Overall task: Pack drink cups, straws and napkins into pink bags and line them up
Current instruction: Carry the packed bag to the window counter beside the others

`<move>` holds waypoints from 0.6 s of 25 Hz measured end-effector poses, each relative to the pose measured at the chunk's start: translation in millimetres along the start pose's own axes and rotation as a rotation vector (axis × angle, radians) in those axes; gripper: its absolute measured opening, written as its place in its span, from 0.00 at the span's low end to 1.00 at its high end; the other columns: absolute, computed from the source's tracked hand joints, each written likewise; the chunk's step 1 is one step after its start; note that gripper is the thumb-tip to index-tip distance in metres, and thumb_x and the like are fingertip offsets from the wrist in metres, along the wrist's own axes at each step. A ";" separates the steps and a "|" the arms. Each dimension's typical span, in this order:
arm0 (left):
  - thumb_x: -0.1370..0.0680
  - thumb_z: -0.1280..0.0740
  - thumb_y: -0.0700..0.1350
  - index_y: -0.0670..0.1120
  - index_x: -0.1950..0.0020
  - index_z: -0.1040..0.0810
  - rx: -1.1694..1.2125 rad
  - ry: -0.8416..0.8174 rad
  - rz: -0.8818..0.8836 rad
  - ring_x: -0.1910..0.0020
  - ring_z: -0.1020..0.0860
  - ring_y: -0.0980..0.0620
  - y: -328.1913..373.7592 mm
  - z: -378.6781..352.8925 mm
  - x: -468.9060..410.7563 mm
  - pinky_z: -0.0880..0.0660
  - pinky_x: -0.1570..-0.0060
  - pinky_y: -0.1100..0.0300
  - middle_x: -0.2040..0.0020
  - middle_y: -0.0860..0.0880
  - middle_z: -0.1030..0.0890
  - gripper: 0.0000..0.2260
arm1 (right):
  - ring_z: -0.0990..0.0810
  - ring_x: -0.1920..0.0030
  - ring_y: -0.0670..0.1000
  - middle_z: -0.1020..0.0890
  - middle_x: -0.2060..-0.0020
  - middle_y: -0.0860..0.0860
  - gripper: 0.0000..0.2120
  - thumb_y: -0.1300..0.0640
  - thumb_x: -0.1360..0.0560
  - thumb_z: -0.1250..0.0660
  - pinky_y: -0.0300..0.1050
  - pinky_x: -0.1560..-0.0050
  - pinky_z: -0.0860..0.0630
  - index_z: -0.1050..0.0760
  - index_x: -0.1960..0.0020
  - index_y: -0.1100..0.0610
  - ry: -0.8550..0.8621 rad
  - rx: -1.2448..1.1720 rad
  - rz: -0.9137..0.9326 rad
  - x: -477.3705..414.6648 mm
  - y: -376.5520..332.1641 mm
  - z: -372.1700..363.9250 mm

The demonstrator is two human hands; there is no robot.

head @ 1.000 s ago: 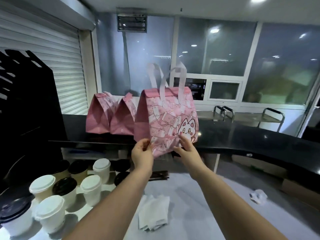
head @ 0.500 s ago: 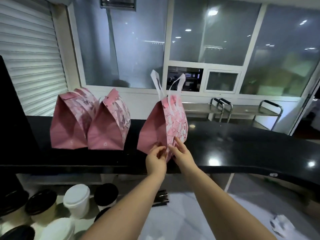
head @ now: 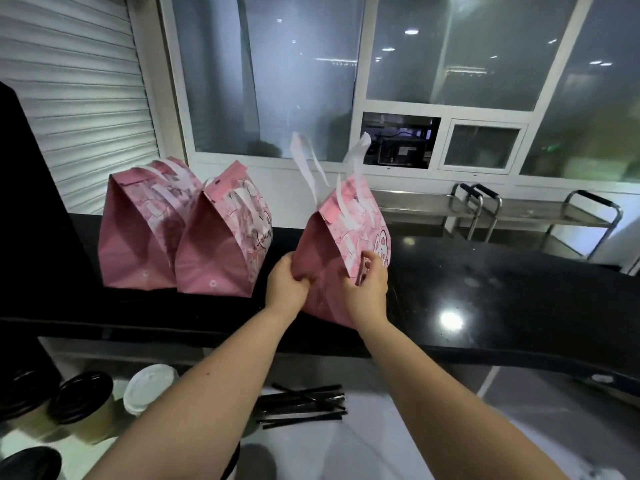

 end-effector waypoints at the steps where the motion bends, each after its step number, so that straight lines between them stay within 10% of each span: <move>1: 0.31 0.27 0.37 0.54 0.47 0.24 -0.011 0.015 -0.006 0.52 0.19 0.51 -3.6 -1.6 2.3 0.27 0.57 0.65 0.53 0.52 0.19 0.18 | 0.26 0.40 0.49 0.29 0.39 0.48 0.24 0.56 0.28 0.30 0.49 0.42 0.24 0.34 0.35 0.44 -0.026 -0.037 -0.004 -3.8 3.3 0.4; 6: 0.31 0.23 0.42 0.53 0.53 0.23 -0.026 0.055 -0.013 0.57 0.21 0.58 -36.6 8.7 29.8 0.23 0.55 0.61 0.56 0.52 0.19 0.13 | 0.23 0.52 0.35 0.23 0.48 0.39 0.23 0.58 0.28 0.28 0.28 0.62 0.26 0.31 0.41 0.38 -0.145 0.015 0.031 1.2 28.9 19.3; 15: 0.27 0.26 0.43 0.52 0.61 0.23 -0.147 0.331 0.130 0.61 0.20 0.54 -46.7 48.9 22.6 0.29 0.64 0.64 0.64 0.57 0.21 0.08 | 0.22 0.53 0.43 0.22 0.47 0.48 0.19 0.64 0.27 0.34 0.36 0.62 0.25 0.29 0.41 0.46 -0.252 0.061 -0.008 -15.9 15.8 -36.3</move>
Point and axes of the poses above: each hand's wrist, its own x-axis away from the middle knuckle, its own z-axis out of the back of the hand, y = z × x, the point moved 2 cm from there along -x, towards the middle knuckle
